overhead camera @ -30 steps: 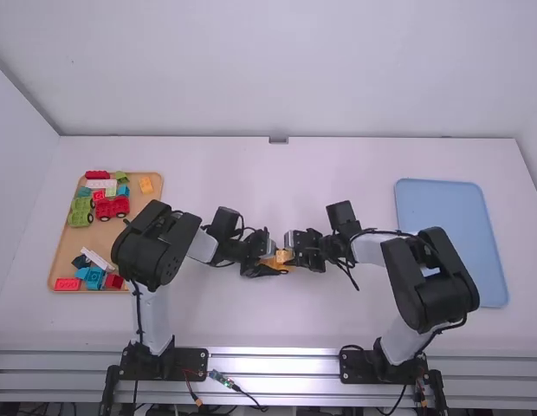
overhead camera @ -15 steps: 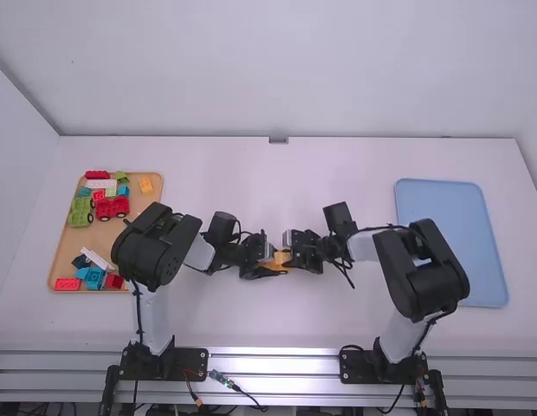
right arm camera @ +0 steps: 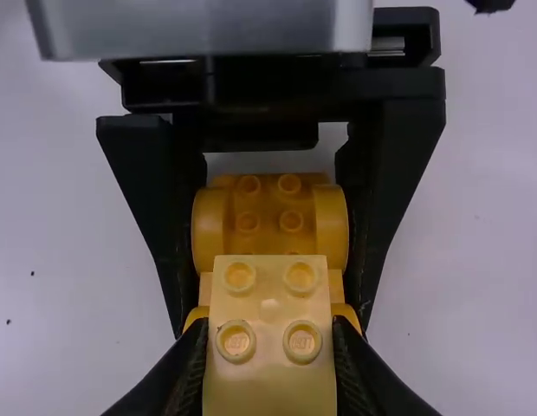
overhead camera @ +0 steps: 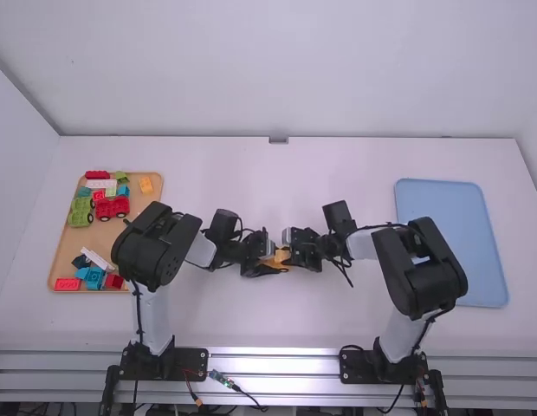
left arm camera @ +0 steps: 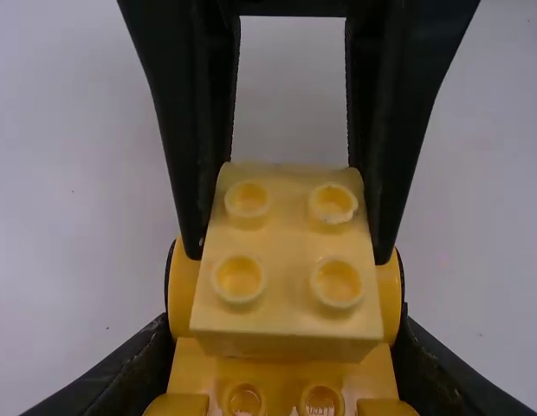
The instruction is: Assemble lego blocks to make yellow taxi
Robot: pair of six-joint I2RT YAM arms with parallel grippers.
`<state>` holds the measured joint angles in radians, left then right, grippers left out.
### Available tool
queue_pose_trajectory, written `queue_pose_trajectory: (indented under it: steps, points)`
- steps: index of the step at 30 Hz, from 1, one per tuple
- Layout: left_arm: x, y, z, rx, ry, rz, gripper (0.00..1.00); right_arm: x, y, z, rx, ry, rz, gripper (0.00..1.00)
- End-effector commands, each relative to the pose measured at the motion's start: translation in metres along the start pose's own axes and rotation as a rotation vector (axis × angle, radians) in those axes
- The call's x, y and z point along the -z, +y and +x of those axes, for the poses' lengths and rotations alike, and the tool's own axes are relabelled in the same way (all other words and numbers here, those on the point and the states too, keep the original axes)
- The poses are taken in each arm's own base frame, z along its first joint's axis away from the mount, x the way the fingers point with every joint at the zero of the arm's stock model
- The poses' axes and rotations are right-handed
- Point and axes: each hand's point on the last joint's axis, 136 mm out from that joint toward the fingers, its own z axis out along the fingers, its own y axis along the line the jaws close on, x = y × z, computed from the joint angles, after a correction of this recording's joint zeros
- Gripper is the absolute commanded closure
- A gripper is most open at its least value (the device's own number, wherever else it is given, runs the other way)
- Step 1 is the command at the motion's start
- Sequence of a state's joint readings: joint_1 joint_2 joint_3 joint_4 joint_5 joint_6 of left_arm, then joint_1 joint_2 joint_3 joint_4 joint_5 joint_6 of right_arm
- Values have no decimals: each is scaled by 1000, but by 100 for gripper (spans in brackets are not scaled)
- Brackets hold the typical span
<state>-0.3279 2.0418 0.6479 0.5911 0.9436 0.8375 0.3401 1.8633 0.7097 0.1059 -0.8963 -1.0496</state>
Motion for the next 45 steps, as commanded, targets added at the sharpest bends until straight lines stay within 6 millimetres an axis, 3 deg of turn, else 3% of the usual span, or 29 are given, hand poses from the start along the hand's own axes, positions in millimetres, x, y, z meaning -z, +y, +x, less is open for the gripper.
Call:
queue_pose_trajectory:
  steps: [1,3,5,11,14,15,16,19,20,27,32,45]
  points:
    - [-3,-1,24,61,96,-33,68,-3,-1,3,-17,4,-10,58]
    - [-3,0,25,62,98,-35,68,-3,-1,2,-14,3,-7,47]
    - [-3,0,25,61,98,-35,68,-2,-2,0,-7,0,-2,27]
    - [-2,1,25,63,98,-39,69,11,-3,-24,41,-40,14,22]
    - [-3,-1,24,63,97,-34,69,15,-5,-30,59,-45,27,30]
    - [-3,-1,24,63,97,-34,69,15,-6,-31,63,-47,29,40]
    - [-3,-1,24,63,98,-34,69,15,-6,-33,67,-53,29,67]
    - [-3,-1,25,64,98,-34,69,16,-4,-34,67,-63,22,97]
    - [-3,-1,25,65,98,-33,69,16,-4,-35,67,-69,19,100]
    - [-3,0,25,79,98,-36,70,8,-1,-32,67,-56,6,100]
    - [-3,0,24,78,97,-35,72,-1,-6,-19,0,8,32,100]
    - [-2,0,25,79,97,-38,74,-1,0,-4,-40,69,24,100]
